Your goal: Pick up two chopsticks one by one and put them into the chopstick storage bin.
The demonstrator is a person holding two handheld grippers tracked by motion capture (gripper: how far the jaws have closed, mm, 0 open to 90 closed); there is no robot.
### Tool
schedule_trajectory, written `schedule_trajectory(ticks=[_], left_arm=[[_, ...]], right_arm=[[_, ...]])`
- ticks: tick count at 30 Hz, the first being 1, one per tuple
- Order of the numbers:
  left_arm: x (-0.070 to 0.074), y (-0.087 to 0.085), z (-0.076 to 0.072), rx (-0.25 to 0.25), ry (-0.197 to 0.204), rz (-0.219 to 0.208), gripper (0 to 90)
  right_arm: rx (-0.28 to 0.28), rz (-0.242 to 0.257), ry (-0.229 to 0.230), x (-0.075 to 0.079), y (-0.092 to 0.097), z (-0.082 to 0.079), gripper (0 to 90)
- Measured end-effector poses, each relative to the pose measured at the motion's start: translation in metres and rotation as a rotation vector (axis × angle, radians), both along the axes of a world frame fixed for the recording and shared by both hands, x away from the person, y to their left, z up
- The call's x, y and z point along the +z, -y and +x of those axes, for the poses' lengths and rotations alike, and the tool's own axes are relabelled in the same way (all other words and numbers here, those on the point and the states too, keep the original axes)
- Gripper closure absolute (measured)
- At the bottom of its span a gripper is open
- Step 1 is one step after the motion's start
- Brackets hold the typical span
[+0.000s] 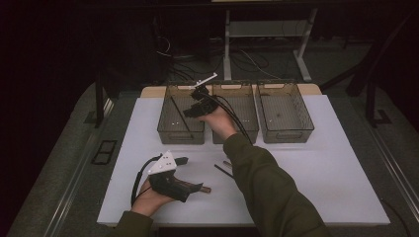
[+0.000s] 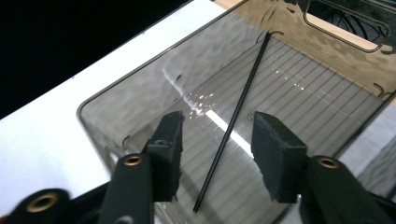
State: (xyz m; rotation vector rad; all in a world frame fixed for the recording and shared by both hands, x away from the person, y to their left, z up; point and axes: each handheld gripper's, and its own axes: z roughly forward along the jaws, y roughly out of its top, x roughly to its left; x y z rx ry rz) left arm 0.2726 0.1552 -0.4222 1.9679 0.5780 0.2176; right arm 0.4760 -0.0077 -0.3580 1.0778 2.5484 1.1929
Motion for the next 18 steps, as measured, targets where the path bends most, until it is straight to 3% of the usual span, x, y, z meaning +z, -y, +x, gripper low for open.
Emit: schedule_trajectory(ticks=[10, 18], left_arm=[[-0.001, 0.001, 0.0, 0.006, -0.007, 0.005, 0.0], [-0.001, 0.001, 0.0, 0.012, -0.008, 0.009, 0.0]], right_arm=[[0.076, 0.026, 0.045, 0.009, 0.029, -0.028, 45.7], [0.095, 0.04, 0.067, 0.014, 0.056, -0.046, 43.5]])
